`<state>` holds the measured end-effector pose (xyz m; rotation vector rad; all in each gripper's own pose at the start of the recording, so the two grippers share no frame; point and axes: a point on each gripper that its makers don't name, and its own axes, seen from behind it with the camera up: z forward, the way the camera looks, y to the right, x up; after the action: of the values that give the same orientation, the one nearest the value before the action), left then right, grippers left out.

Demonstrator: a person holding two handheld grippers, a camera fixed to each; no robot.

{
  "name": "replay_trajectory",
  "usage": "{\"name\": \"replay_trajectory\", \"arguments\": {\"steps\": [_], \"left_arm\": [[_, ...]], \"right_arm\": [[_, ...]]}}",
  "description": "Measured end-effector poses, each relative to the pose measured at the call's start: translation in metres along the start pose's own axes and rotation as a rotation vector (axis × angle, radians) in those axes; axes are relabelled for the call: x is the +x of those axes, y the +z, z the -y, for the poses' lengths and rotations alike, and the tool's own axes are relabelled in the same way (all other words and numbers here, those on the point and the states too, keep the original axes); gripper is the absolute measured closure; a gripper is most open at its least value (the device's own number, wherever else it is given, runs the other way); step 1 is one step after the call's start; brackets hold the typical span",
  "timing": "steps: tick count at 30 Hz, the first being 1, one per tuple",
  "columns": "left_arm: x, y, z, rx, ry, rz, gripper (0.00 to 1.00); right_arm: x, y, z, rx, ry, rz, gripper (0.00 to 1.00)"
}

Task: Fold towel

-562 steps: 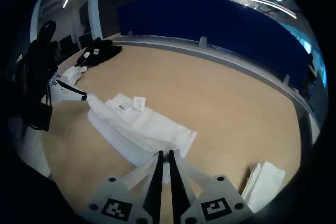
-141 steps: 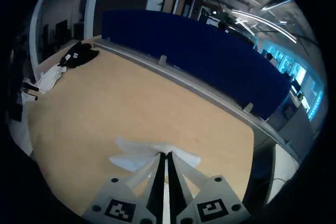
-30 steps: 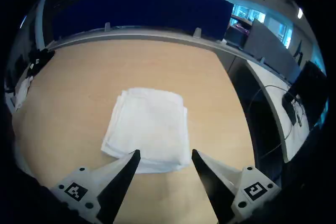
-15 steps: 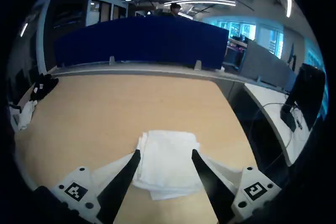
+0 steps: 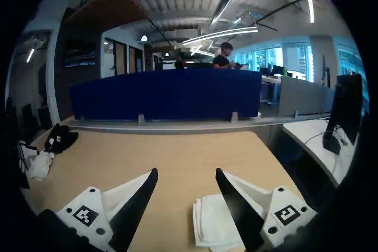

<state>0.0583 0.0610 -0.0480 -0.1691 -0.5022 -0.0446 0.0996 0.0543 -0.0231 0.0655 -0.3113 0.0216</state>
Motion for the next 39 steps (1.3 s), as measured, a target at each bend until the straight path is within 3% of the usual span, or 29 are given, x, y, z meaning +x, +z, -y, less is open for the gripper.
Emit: {"name": "replay_trajectory", "arguments": {"steps": [8,14,20,26,33,39], "left_arm": [[0.032,0.005,0.014,0.021,-0.01,-0.114,0.07],[0.057,0.005,0.025,0.037,-0.023,-0.207,0.07],[0.071,0.006,0.036,0.046,-0.022,-0.258,0.07],[0.077,0.007,0.041,0.039,-0.034,-0.3,0.07],[0.076,0.013,0.043,0.041,-0.009,-0.332,0.07],[0.066,0.018,0.054,0.077,0.014,-0.346,0.07]], "right_arm": [[0.029,0.001,0.031,-0.006,0.019,-0.089,0.05],[0.045,0.004,0.056,-0.022,-0.022,-0.13,0.05],[0.052,0.01,0.078,-0.037,-0.057,-0.151,0.05],[0.057,0.013,0.098,-0.028,-0.032,-0.16,0.05],[0.059,0.019,0.111,-0.03,-0.018,-0.157,0.05],[0.06,0.022,0.121,-0.033,-0.032,-0.153,0.05]]}}
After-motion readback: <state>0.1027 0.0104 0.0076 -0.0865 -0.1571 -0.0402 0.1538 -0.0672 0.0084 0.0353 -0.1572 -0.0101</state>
